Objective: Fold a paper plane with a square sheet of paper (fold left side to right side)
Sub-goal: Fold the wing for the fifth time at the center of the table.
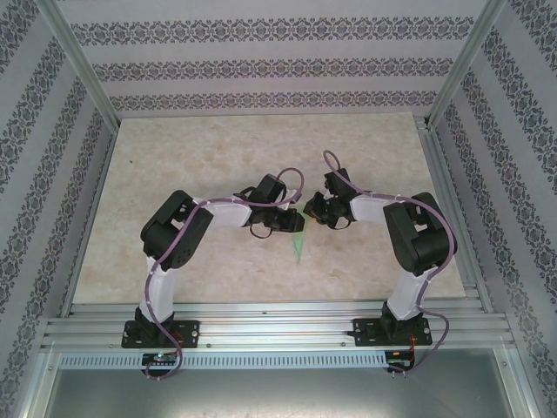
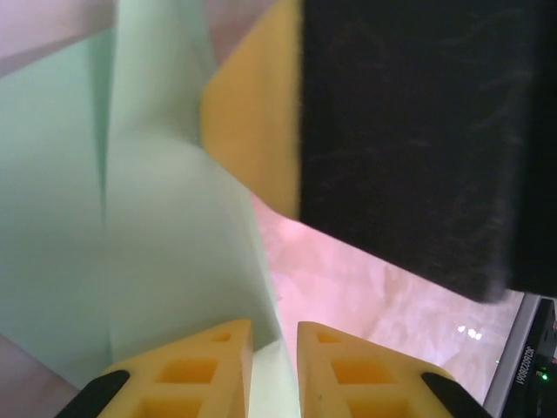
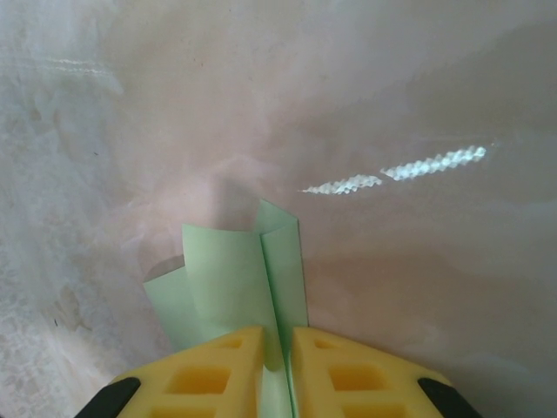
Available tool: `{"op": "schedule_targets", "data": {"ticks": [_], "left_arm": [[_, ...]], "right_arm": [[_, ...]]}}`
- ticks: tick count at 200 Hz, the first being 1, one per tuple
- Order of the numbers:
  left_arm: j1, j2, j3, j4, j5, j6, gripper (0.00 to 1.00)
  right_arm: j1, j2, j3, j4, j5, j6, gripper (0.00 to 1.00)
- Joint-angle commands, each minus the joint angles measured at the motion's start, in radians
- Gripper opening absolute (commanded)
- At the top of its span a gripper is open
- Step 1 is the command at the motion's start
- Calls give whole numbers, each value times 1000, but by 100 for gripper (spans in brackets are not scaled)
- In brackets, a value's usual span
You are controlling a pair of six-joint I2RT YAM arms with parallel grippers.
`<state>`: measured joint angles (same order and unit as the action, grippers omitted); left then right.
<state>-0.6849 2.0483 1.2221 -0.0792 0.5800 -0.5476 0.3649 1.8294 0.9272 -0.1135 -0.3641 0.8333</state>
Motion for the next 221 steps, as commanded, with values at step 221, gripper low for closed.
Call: {"op": "schedule_targets", "data": {"ticks": [221], "left_arm": [[-136,-104,-66,-147,-143,17,24]], "right_arm": [[12,39,11,-100,47,-49,18]]}}
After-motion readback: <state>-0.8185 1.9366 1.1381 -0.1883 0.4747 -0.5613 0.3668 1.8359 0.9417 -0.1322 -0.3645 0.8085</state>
